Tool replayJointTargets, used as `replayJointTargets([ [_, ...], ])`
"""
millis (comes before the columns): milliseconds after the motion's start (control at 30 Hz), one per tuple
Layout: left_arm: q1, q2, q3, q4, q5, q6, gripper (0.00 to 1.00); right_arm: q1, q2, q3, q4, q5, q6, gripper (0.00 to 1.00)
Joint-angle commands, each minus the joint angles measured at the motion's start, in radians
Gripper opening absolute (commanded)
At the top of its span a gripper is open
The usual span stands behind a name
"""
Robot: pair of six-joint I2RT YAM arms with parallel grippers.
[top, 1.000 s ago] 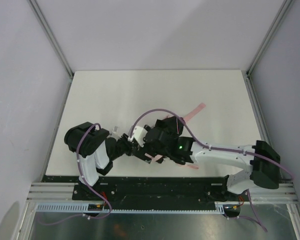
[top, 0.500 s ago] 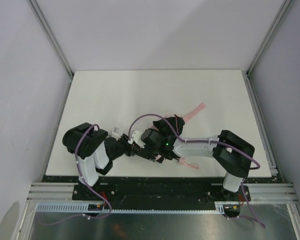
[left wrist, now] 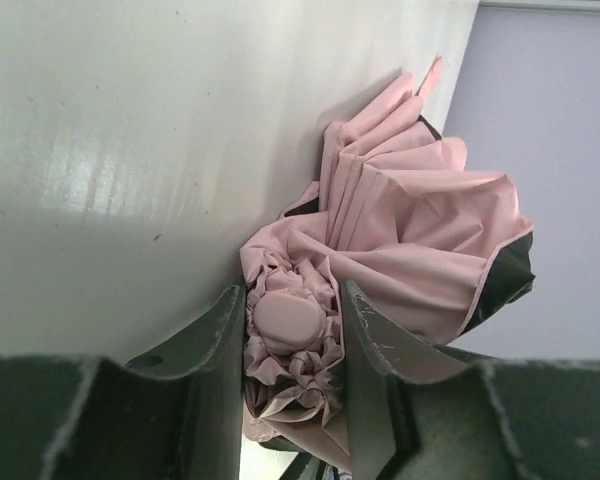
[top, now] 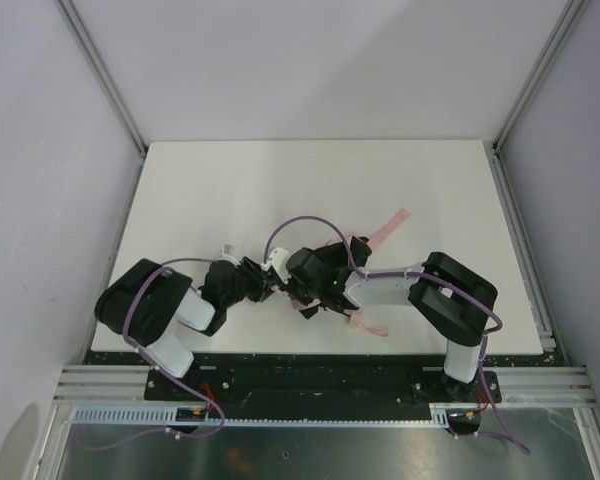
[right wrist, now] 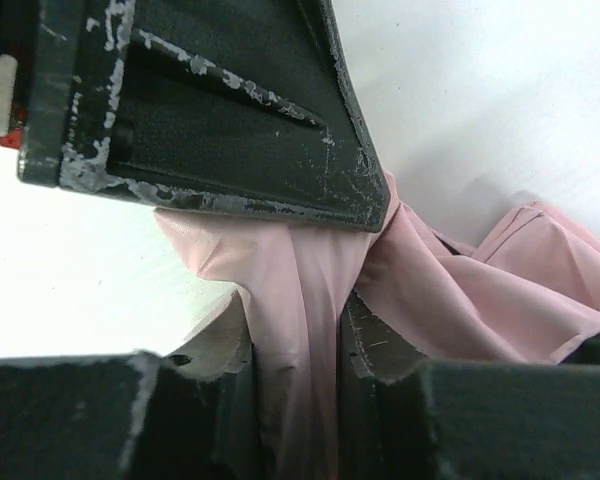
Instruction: Put away the umbrella
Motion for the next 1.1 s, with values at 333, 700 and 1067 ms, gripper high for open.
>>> replayJointTargets([
  [333, 0.131, -0.226, 0.123, -0.302, 0.03, 0.222, 0.62, -0.187, 0.208, -0.172, 0.172, -0.622, 0.289, 0.0],
  [700, 0.203, -0.583, 0.128, -0.65, 0.029, 0.261, 0.99, -0.328, 0.384, -0.172, 0.418, -0.933, 0.572, 0.0],
  [1067, 0.063, -0.53, 0.096, -0.664, 0.021, -0.048, 0.99, -0.377, 0.454, -0.161, 0.474, -1.009, 0.609, 0.0],
])
